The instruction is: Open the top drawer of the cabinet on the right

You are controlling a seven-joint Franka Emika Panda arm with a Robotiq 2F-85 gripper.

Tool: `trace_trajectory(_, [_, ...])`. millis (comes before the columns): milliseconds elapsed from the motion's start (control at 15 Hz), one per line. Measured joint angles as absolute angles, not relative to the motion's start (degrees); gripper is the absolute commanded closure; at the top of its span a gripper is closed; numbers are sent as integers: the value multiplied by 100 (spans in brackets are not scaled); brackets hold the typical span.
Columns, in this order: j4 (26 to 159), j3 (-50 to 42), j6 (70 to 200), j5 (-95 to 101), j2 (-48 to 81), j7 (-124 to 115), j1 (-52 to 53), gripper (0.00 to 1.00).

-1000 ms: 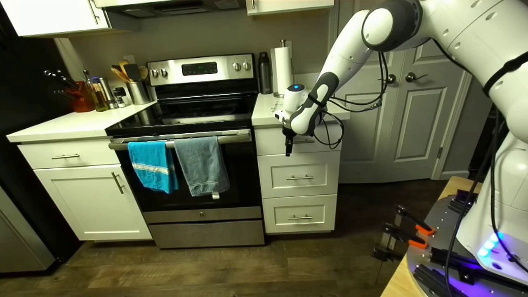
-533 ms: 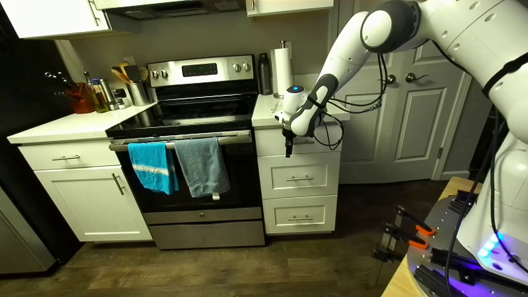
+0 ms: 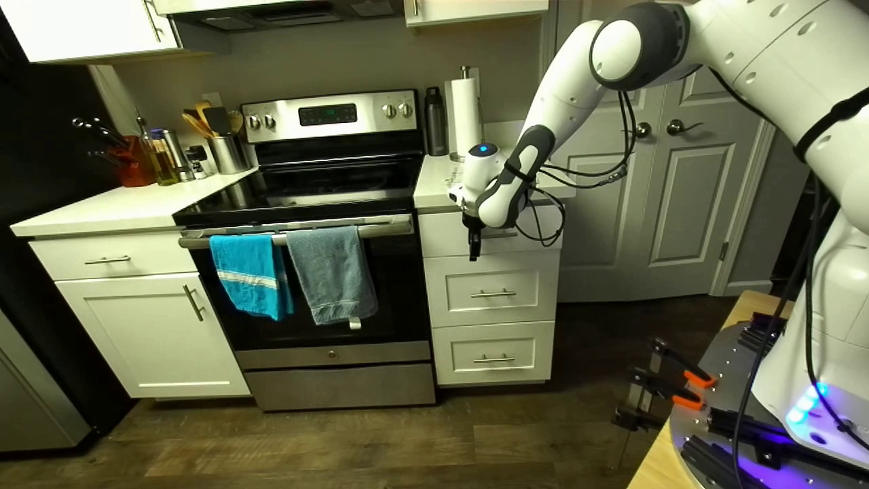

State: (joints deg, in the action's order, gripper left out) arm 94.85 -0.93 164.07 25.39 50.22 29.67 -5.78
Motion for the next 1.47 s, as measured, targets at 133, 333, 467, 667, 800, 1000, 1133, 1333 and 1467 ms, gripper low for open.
trace_trajectory(133, [9491, -89, 16409, 2569, 5021, 3014, -581, 0])
trace_trajectory(333, [9493, -80, 16409, 2576, 5021, 3035, -589, 0])
trace_trajectory(467, [9493, -68, 16410, 2576, 5021, 3036, -599, 0])
trace_trajectory(667, [9494, -34, 16417, 2576, 5021, 3037, -632, 0])
trace_trajectory(800, [9494, -10, 16417, 2576, 5021, 3042, -655, 0])
trace_trajectory(1000, [9496, -9, 16417, 2580, 5021, 3089, -658, 0])
trace_trajectory(1133, [9497, -9, 16417, 2593, 5021, 3118, -660, 0])
trace_trajectory(1333, [9498, -9, 16417, 2650, 5021, 3152, -663, 0])
trace_trajectory(1467, [9503, -9, 16424, 2701, 5021, 3171, -668, 0])
